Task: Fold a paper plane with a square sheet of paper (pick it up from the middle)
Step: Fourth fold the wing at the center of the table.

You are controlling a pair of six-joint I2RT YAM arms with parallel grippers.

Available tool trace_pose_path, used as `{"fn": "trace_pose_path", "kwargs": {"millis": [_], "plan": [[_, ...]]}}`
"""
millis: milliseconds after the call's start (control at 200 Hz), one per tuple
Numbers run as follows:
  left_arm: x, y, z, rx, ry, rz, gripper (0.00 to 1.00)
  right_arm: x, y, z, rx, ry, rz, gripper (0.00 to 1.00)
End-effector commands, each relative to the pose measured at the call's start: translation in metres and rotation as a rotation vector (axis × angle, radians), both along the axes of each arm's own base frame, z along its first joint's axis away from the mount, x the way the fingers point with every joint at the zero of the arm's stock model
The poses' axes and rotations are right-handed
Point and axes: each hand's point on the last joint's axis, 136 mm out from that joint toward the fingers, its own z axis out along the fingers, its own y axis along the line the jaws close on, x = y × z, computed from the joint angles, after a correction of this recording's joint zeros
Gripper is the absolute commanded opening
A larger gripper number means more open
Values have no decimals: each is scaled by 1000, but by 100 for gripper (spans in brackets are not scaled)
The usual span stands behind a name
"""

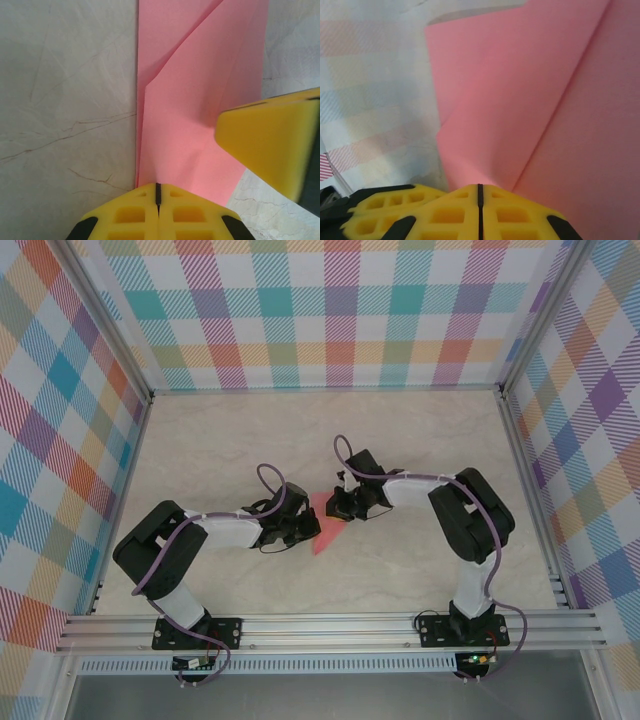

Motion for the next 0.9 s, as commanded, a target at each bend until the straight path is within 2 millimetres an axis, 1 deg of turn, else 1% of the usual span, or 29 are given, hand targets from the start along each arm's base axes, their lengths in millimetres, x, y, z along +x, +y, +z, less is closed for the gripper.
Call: {"fn": "trace_pose_path", "kwargs": {"millis": [0,80,150,220,320,375,435,525,605,770,900], "plan": [[-19,17,-27,65,98,12,0,3,5,-9,4,27,22,7],[-18,13,-21,43,90,7,0,-1,1,-21,-38,43,46,7],[-15,10,-12,25,76,5,0,-3,-4,-28,-69,46,65,8],[-11,7,0,6,53,1,0,-5,-7,-32,-93,42,87,8],[0,5,20,-24,9,1,0,-4,-9,-37,-121,35,124,8],[6,5,28,-24,-10,-3,2,-3,-9,-39,-130,26,137,8],[12,6,32,-20,-18,-4,3,-1,-8,-39,-130,16,150,7],[20,5,35,-35,-22,-3,3,2,-7,-38,-133,6,155,7],[24,4,31,-35,-12,-6,3,5,-6,-37,-130,0,150,7],[27,-6,23,-59,7,-26,3,5,-6,-36,-130,4,134,8],[26,-4,14,-39,25,-21,2,5,-5,-35,-124,8,121,7]]}}
